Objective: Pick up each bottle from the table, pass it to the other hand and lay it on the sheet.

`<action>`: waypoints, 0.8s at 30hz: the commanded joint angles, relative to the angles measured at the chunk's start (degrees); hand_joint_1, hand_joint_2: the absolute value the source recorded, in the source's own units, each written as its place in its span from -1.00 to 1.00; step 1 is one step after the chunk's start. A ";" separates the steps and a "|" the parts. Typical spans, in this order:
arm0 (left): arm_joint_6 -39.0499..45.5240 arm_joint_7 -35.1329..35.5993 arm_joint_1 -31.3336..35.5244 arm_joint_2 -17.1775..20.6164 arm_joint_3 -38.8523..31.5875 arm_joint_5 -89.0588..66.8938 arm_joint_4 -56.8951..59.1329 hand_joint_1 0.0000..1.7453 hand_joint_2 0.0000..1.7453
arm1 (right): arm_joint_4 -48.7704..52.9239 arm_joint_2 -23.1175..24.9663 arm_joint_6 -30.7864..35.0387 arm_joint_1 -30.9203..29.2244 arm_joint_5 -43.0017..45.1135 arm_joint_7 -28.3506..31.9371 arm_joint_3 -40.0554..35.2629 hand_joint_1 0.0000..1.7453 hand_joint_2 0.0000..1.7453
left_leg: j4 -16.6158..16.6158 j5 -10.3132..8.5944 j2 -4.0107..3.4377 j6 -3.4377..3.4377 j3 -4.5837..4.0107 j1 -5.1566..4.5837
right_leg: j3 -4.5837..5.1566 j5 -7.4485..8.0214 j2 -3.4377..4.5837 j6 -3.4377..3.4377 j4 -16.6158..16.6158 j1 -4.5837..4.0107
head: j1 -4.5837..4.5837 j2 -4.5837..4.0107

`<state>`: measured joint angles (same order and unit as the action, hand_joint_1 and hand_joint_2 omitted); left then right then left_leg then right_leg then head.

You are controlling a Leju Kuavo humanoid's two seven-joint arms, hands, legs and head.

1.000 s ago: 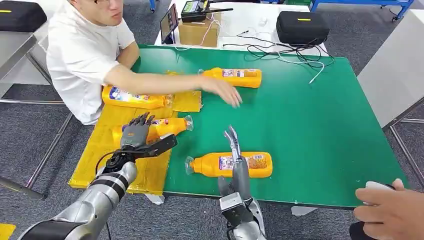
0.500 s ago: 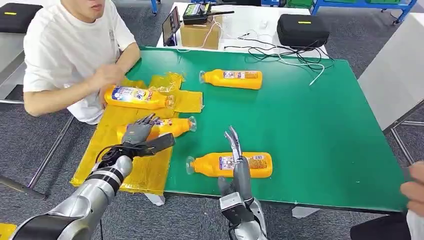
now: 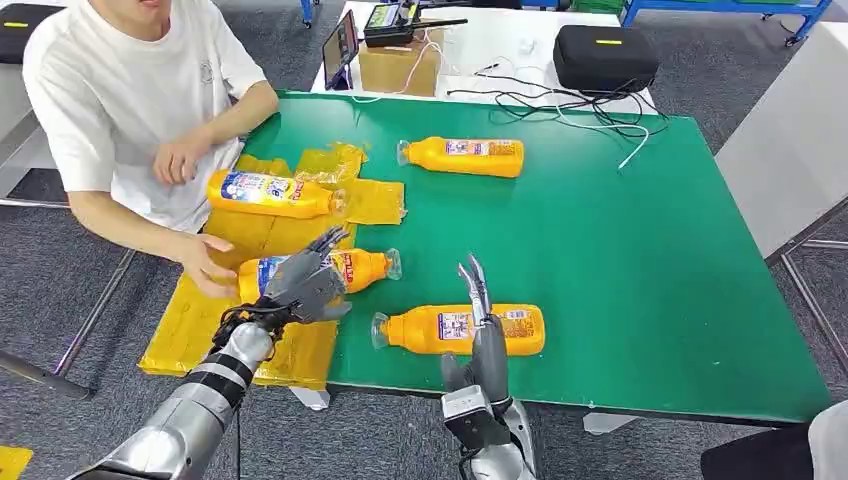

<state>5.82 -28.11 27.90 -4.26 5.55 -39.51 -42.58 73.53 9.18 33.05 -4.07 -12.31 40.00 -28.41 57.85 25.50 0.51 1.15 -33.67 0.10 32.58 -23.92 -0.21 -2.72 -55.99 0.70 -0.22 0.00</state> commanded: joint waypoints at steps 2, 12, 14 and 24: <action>15.50 -3.75 -6.05 -2.72 5.42 23.70 -32.01 -1.00 1.00 | -8.39 2.08 6.95 -1.71 -29.50 0.00 9.12 -1.00 -1.00 | 0.10 0.08 0.06 -0.05 -0.12 0.08 | 0.07 -0.09 -0.11 0.08 -0.02 -0.09 | 0.00 0.02; 21.00 -8.05 -28.91 -4.97 3.67 36.82 -60.42 -1.00 1.00 | -6.27 -3.09 6.95 1.20 -64.93 -15.49 27.40 -1.00 1.00 | -0.07 0.16 -0.10 -0.01 -0.08 -0.02 | 0.08 -0.11 0.10 0.04 0.12 0.01 | 0.02 0.00; 22.24 -10.55 -32.58 -5.53 4.09 36.56 -62.30 -1.00 1.00 | -6.61 -5.87 6.95 0.68 -66.23 -19.34 26.83 -1.00 1.00 | -0.04 0.13 -0.13 -0.01 -0.19 -0.01 | 0.20 -0.06 0.10 0.02 0.11 0.02 | 0.00 0.00; 23.76 -11.70 -37.67 -6.42 4.95 35.87 -64.57 -1.00 1.00 | -12.13 -11.29 6.95 -0.75 -68.36 -29.75 23.43 -1.00 1.00 | -0.01 0.24 -0.20 -0.02 -0.22 -0.08 | 0.26 -0.07 0.18 0.07 0.14 0.05 | 0.00 0.02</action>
<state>29.40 -39.89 -7.28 -9.84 9.53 -3.63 -104.70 66.88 1.33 39.63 -2.75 -80.47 11.43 -4.44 57.85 25.67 0.39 1.22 -34.07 -0.03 33.01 -23.95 -0.09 -2.76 -55.88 0.80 -0.22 0.02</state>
